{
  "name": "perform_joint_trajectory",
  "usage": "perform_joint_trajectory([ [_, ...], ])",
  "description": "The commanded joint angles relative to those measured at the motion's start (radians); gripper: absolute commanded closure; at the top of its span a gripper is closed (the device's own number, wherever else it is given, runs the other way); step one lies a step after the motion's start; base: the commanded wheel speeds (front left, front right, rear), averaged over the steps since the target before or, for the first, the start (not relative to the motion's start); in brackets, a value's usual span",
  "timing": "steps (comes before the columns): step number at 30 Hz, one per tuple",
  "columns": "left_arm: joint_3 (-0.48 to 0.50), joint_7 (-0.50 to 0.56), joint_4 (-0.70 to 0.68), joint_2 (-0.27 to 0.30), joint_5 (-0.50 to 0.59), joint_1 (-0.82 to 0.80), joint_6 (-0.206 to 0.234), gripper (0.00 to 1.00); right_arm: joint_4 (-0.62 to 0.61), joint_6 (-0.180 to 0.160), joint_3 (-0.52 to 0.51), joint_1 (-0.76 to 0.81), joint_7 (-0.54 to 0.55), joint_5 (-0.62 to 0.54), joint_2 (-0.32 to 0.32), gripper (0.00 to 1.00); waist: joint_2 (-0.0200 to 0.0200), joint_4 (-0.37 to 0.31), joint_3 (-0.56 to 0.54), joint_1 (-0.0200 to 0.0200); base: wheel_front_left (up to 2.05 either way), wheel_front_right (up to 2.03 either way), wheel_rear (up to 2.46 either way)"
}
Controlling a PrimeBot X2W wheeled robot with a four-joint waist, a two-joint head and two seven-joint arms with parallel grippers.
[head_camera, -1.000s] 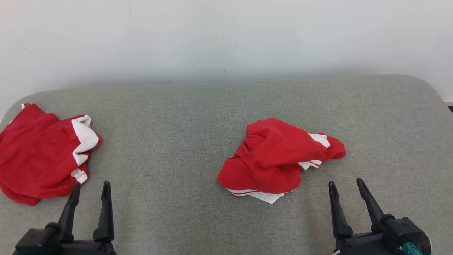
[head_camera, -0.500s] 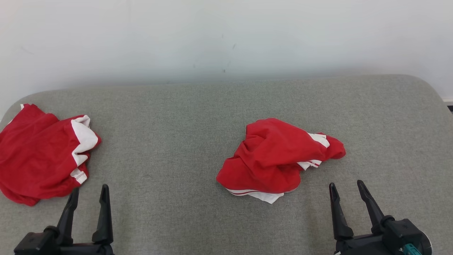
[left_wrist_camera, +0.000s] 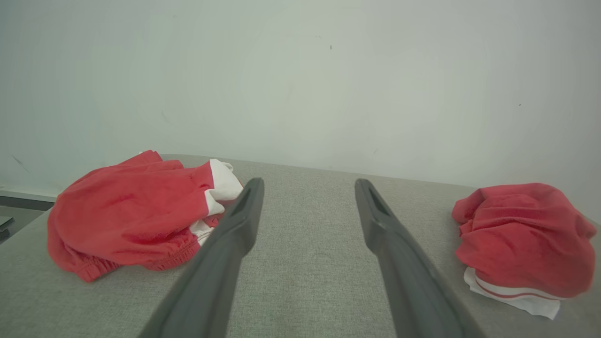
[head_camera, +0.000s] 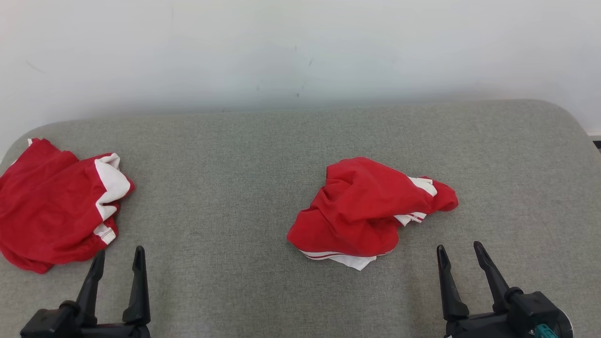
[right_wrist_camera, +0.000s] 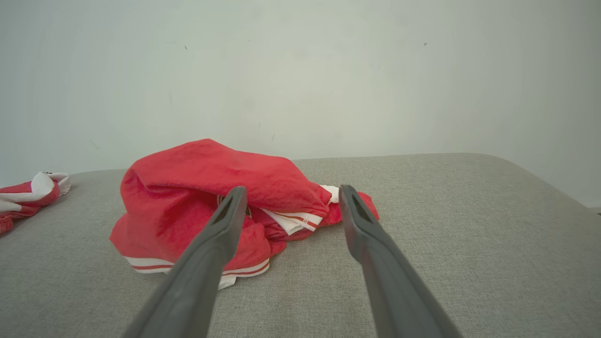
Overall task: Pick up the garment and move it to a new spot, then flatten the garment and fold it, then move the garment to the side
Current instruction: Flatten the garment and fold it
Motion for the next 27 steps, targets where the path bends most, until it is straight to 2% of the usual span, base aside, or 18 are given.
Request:
perform_joint_trajectory([
  [1, 0.005, -0.001, 0.004, -0.003, 0.003, 0.011, -0.007, 0.0, 0.001, -0.003, -0.003, 0.004, -0.004, 0.003, -0.002, 0.0, 0.0, -0.001, 0.0, 0.0, 0.0, 0.0, 0.0],
  [20, 0.014, -0.001, 0.021, -0.02, 0.022, -0.002, -0.022, 0.0, 0.023, -0.003, -0.008, -0.027, -0.006, -0.009, -0.002, 0.0, 0.0, 0.0, 0.006, 0.0, 0.0, 0.0, 0.0],
  [27, 0.011, -0.001, 0.024, -0.025, 0.028, -0.015, -0.026, 0.0, 0.056, -0.003, -0.012, -0.109, 0.014, -0.031, -0.035, 0.0, 0.0, 0.011, 0.021, 0.0, 0.0, 0.0, 0.0],
])
